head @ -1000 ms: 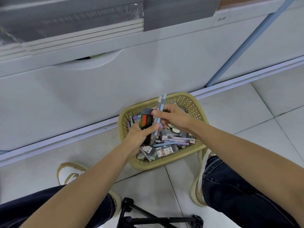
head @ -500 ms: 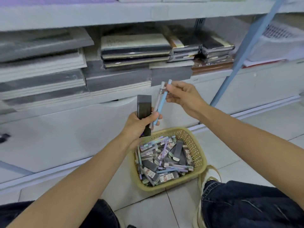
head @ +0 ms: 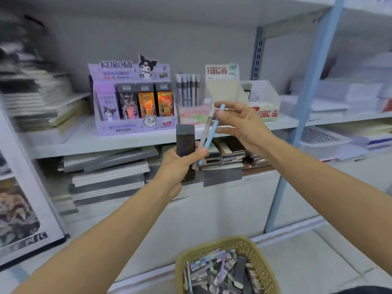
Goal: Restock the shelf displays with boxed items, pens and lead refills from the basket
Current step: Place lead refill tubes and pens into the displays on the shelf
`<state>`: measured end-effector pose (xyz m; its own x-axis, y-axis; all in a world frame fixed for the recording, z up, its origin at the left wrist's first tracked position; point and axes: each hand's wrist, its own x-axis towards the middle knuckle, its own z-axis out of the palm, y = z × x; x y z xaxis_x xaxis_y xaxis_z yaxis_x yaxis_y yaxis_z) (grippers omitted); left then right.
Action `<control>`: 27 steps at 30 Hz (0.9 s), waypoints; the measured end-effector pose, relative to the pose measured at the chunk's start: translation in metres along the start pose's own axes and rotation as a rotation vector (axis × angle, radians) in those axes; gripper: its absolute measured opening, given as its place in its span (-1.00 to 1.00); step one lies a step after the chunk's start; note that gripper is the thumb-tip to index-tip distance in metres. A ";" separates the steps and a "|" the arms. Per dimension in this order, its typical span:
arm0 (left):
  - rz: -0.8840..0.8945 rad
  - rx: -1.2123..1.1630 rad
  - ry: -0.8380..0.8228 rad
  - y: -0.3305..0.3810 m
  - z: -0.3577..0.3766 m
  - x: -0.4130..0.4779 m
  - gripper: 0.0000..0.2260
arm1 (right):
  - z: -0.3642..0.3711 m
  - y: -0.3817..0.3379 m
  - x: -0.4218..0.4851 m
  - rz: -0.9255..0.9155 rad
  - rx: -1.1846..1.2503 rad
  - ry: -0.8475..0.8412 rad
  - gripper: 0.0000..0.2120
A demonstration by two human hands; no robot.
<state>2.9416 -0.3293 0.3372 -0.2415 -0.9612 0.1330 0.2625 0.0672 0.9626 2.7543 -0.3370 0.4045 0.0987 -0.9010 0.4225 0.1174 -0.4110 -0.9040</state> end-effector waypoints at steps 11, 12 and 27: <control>0.212 -0.042 0.221 0.086 -0.023 0.058 -0.87 | -0.004 -0.082 0.092 -0.275 -0.188 0.245 -0.75; 0.210 -0.040 0.230 0.090 -0.026 0.064 -0.85 | -0.002 -0.080 0.101 -0.277 -0.219 0.247 -0.74; 0.271 0.091 0.120 0.086 -0.041 0.112 -0.78 | 0.002 -0.021 0.181 -0.080 -0.575 0.018 -0.78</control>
<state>2.9756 -0.4422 0.4251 -0.0610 -0.9294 0.3641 0.2160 0.3438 0.9139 2.7714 -0.4908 0.5001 0.0942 -0.8643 0.4941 -0.4324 -0.4826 -0.7617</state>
